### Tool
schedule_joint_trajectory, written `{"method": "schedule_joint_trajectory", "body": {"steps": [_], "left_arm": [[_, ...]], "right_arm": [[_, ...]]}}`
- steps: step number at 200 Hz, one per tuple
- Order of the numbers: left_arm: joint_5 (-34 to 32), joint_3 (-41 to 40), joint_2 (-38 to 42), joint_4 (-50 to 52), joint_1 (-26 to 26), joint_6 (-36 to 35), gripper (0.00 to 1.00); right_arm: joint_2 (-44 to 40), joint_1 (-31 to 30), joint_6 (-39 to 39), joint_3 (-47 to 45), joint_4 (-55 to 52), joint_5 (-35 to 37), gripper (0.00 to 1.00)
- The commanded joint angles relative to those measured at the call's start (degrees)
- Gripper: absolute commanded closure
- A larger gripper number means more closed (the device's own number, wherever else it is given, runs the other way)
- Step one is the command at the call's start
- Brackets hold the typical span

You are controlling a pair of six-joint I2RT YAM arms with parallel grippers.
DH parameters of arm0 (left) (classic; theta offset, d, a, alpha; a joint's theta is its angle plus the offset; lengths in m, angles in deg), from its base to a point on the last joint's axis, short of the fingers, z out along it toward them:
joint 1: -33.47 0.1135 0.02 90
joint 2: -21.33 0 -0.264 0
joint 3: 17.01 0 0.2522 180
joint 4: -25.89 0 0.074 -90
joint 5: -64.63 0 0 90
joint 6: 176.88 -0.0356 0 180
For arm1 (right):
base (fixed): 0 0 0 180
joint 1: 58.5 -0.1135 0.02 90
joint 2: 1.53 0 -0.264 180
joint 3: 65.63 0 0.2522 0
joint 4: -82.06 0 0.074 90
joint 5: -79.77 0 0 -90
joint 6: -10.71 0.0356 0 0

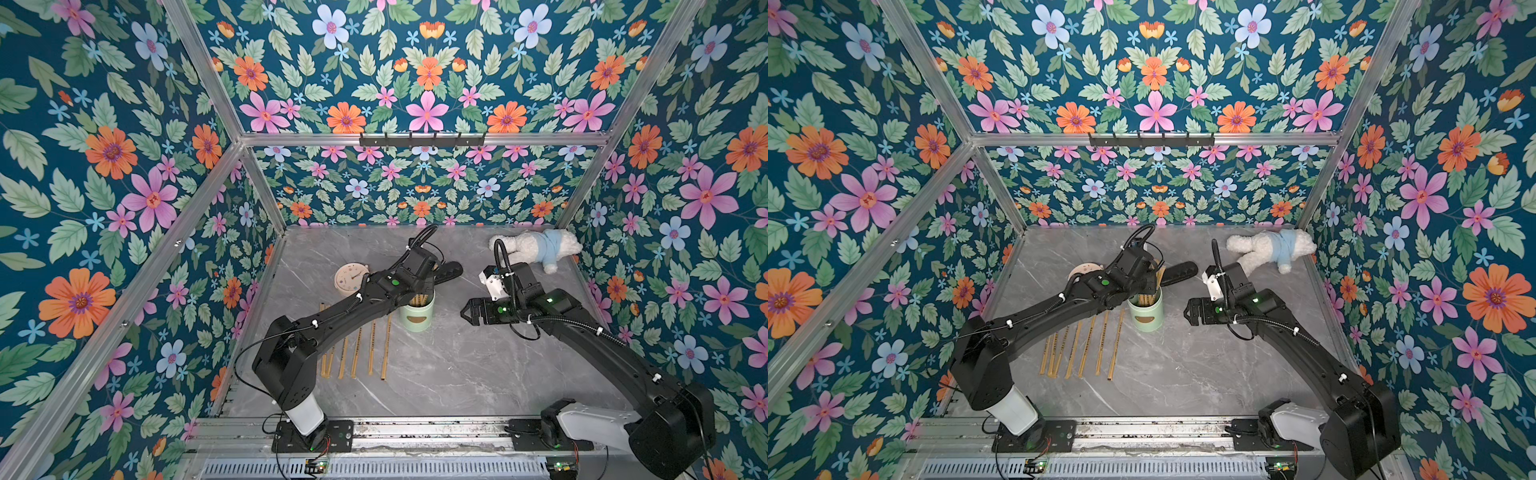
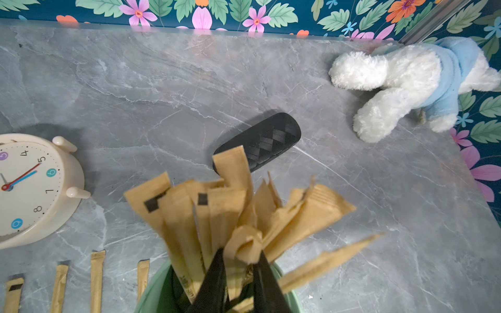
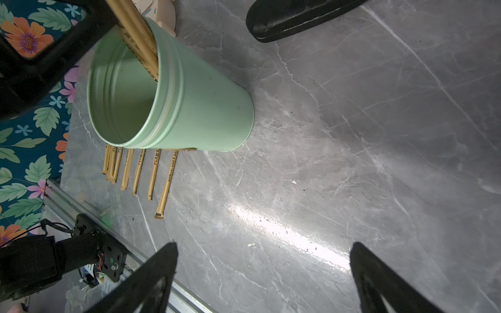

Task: Take the straws out of the storage container
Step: Pick up the straw from the container.

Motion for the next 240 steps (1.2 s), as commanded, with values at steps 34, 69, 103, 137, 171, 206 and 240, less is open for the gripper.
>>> {"method": "schedule_joint_trajectory", "body": {"steps": [34,69,103,137,171,206,240], "left_arm": [[0.34,-1.41,1.72,0.83,-0.17,0.42,0.85],[-0.1,-3.17,3.67,1.53,-0.45,0.87,0.87],[-0.93,-4.12,6.23,2.36,-0.7,1.0,0.88],[-2.92,-3.69,8.54,3.84,-0.7,0.65,0.88],[-5.45,-2.18,9.22,5.87,-0.7,-0.61,0.88],[-7.6,-1.05,9.59,6.5,-0.7,-1.75,0.89],[-8.63,1.76,9.41,7.18,-0.67,-3.36,0.89]], "right_arm": [[0.24,0.04,-0.25,0.25,-0.36,-0.13,0.01],[0.23,-0.04,-0.12,0.25,-0.23,-0.16,0.01],[0.72,0.01,-0.14,0.6,-0.22,-0.42,0.01],[1.09,0.05,-0.15,1.13,-0.15,-0.86,0.01],[1.15,-0.06,-0.17,1.26,-0.09,-1.06,0.01],[1.56,-0.01,-0.2,1.13,0.12,-1.37,0.01],[2.14,-0.07,-0.21,1.48,0.03,-1.43,0.01]]}}
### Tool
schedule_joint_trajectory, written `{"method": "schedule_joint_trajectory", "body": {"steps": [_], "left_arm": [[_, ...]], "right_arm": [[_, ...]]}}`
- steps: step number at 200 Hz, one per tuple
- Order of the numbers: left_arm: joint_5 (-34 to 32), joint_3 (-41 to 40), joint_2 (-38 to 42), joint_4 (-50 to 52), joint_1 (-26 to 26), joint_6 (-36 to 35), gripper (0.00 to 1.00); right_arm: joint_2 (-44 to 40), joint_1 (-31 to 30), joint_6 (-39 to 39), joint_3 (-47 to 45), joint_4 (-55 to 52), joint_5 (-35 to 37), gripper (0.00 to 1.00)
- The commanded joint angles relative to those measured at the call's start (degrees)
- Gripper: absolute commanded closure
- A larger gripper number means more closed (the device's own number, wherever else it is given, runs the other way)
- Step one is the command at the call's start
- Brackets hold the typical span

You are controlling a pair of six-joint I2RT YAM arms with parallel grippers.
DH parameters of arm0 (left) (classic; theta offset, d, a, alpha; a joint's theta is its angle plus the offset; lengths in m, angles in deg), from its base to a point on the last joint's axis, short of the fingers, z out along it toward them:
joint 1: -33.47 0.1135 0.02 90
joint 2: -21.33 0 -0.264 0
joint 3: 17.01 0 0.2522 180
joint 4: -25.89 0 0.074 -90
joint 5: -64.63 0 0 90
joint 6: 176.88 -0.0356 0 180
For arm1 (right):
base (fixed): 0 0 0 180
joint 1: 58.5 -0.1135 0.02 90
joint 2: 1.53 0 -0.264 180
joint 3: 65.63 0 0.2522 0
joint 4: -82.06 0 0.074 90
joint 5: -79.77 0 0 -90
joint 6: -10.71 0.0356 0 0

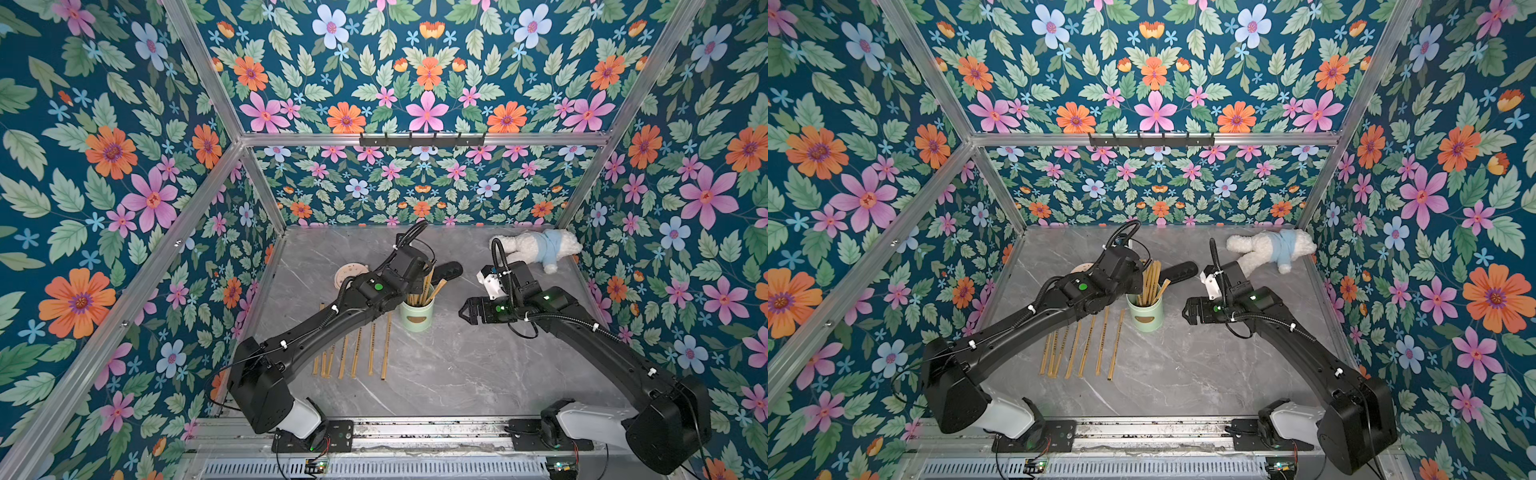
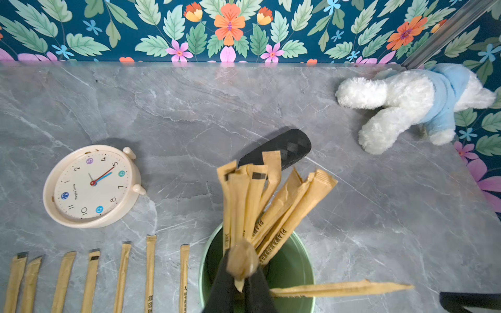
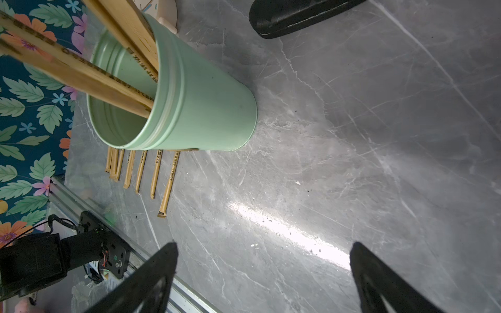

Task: Take the straws out of the storage container
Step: Pick up the straw from the container.

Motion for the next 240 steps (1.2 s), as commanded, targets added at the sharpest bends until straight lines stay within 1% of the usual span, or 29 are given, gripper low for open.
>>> {"method": "schedule_joint_trajectory", "body": {"steps": [1,57,98,120,153,185,192,221,240], "left_arm": [[-2.16,2.02,0.13,0.81,-0.01,-1.66,0.88],[-0.77,5.44,-0.56,2.2,-0.02,-2.99,0.88],[-2.02,7.11,0.99,3.46,0.03,-3.68,0.88],[-2.69,10.48,1.53,5.87,-0.02,-4.89,0.89],[-4.67,17.78,1.78,12.37,0.09,-7.31,0.88],[-7.13,26.77,1.54,20.51,0.37,-9.44,0.88],[-7.81,28.91,1.51,23.9,0.52,-9.64,0.88],[-10.42,36.79,1.2,33.4,2.46,-10.03,0.88],[-10.75,39.49,1.22,38.38,5.81,-9.68,0.88]], "right_arm": [[0.43,-0.08,-0.21,0.78,0.01,-0.38,0.01],[0.83,0.02,-0.29,1.35,0.0,-0.41,0.01],[0.95,0.0,-0.21,1.29,0.18,-0.46,0.01],[0.91,0.01,-0.23,1.59,0.1,-0.5,0.01],[0.79,-0.02,-0.25,1.82,-0.15,-0.5,0.01],[0.38,0.0,-0.41,1.87,-0.44,-0.5,0.01],[0.33,-0.01,-0.41,1.88,-0.52,-0.42,0.01],[0.17,-0.05,-0.46,1.97,-0.53,-0.5,0.01],[0.17,-0.04,-0.46,1.97,-0.52,-0.58,0.01]]}}
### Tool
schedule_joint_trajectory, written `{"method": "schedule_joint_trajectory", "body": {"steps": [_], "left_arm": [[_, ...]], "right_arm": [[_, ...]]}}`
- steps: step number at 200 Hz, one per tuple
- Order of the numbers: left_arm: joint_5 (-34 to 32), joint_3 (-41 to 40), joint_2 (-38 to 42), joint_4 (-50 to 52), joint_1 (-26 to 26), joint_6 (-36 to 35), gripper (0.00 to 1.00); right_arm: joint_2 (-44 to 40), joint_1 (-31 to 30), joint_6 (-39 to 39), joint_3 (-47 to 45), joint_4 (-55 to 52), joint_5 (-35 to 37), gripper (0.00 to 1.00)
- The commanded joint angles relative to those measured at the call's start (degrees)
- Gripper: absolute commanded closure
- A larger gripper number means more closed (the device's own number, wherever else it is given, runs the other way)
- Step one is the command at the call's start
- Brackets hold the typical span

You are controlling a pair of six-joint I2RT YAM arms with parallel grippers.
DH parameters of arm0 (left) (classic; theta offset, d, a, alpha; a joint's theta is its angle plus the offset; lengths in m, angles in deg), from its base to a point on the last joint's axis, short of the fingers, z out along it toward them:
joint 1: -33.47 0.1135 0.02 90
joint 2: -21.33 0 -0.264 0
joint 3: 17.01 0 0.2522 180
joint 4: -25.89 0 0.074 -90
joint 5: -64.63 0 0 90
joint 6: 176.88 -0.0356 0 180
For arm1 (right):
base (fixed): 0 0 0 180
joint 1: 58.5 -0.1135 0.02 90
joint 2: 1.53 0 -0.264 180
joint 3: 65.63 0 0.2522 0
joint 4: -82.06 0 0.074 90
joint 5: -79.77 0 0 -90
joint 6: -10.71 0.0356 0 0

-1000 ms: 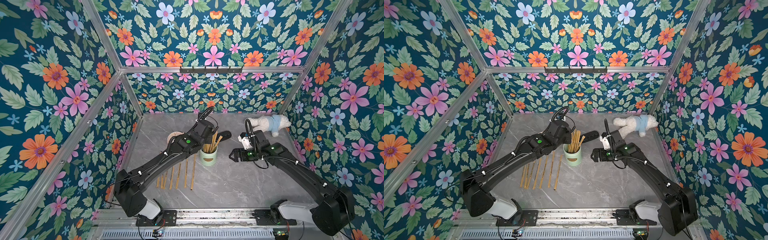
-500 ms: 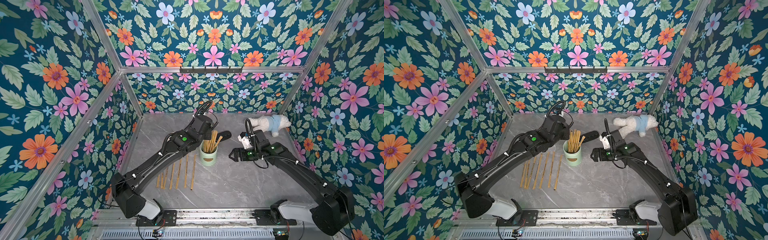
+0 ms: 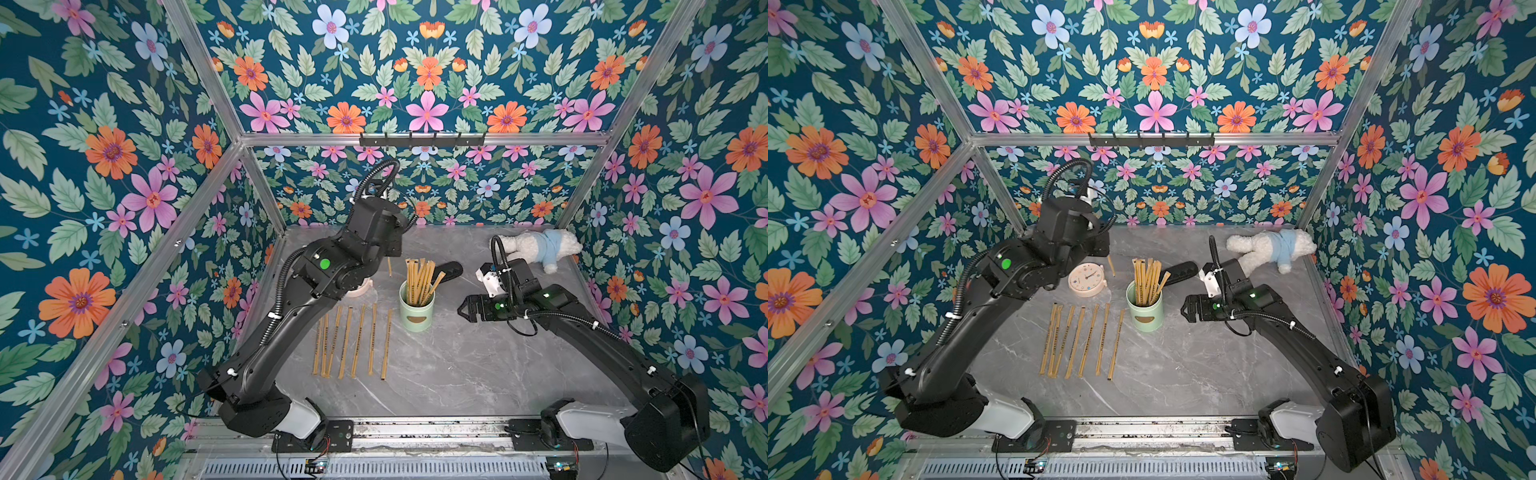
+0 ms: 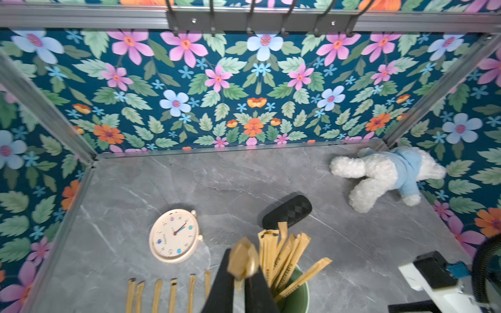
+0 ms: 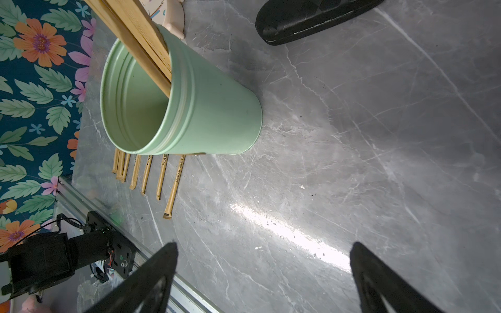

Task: Take the straws out of the storage container
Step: Pick up the straw from the container, then place the straw at the center of the board.

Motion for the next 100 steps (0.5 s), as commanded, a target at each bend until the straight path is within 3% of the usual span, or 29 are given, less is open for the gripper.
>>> {"method": "schedule_joint_trajectory", "body": {"steps": [1,26,46,100], "left_arm": [[-2.71,2.9,-0.09,10.95,3.02,-0.59,0.88],[1.19,3.23,-0.26,15.73,11.75,-0.14,0.88],[-0.18,1.76,-2.23,19.32,17.3,-0.19,0.88],[-4.46,-7.76,-9.65,20.42,25.86,-0.24,0.88]], "right_arm": [[-0.33,-0.01,-0.46,0.57,-0.47,-0.1,0.01],[-0.24,-0.06,-0.55,0.48,-0.47,-0.22,0.01],[-0.24,-0.02,-0.68,0.57,-0.78,-0.28,0.01],[0.37,0.04,-0.91,1.4,-1.95,-0.21,0.01]]}}
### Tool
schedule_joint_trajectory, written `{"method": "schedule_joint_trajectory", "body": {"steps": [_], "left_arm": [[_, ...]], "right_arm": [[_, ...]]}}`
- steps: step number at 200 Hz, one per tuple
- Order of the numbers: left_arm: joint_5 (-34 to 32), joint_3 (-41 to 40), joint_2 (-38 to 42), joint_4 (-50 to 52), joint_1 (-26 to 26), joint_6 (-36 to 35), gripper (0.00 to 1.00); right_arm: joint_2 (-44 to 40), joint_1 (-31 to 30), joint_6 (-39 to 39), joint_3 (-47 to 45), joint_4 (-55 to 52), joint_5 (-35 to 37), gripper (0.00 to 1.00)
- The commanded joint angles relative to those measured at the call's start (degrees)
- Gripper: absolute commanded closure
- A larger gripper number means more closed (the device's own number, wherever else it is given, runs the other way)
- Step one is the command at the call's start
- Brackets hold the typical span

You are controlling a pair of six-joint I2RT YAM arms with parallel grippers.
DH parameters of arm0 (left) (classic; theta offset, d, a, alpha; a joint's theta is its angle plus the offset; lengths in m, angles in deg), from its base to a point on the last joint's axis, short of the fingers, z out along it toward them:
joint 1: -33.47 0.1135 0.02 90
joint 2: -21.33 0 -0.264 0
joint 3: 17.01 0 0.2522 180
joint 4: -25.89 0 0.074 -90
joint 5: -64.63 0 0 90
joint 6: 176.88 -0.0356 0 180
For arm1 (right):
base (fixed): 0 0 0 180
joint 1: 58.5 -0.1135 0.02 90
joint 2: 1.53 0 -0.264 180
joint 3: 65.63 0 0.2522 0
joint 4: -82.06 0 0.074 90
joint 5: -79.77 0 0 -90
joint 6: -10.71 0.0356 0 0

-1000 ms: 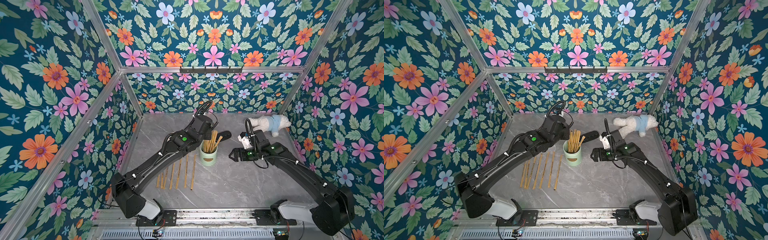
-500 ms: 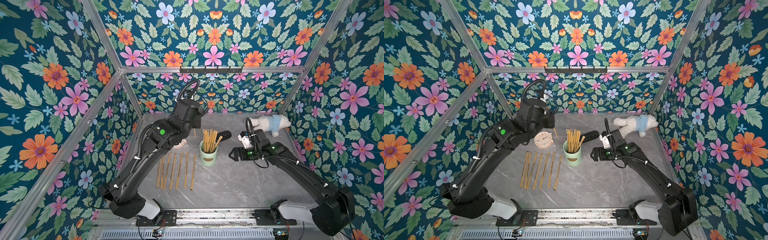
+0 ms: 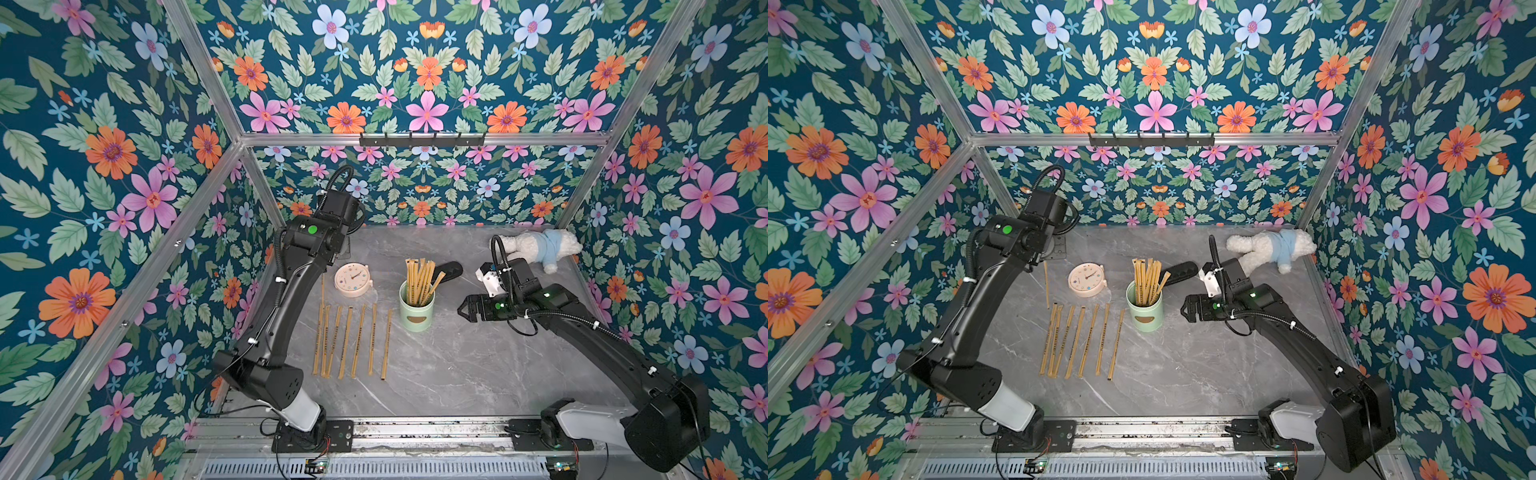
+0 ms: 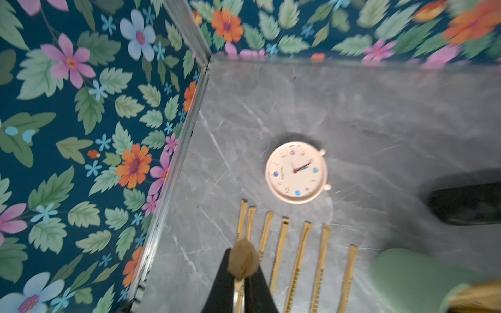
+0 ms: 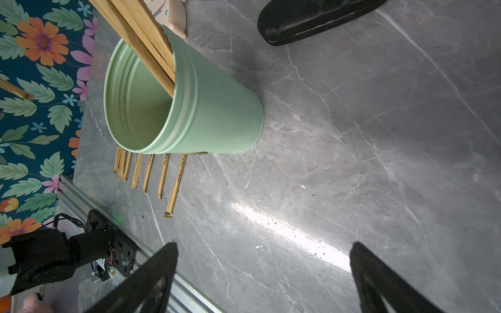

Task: Take the straws out of the storage container
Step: Place the straw at the center of the board.

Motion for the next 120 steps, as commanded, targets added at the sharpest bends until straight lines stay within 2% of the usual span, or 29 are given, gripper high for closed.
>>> {"method": "schedule_joint_trajectory", "body": {"steps": [1,44,120], "left_arm": [[-2.97,-3.33,-1.74,2.35,2.82,-0.15,0.88],[-1.64,-13.11,-4.28,-3.07,9.1,-1.66,0.89],[0.77,-24.58,-7.05,-10.26,15.77,-4.42,0.89]], "right_arm": [[0.35,-0.02,-0.51,0.79,-1.57,-0.03,0.01],[1.76,-0.05,-0.89,2.32,-3.0,0.14,0.01],[3.67,-0.06,-0.44,3.41,-3.53,-0.55,0.01]]}}
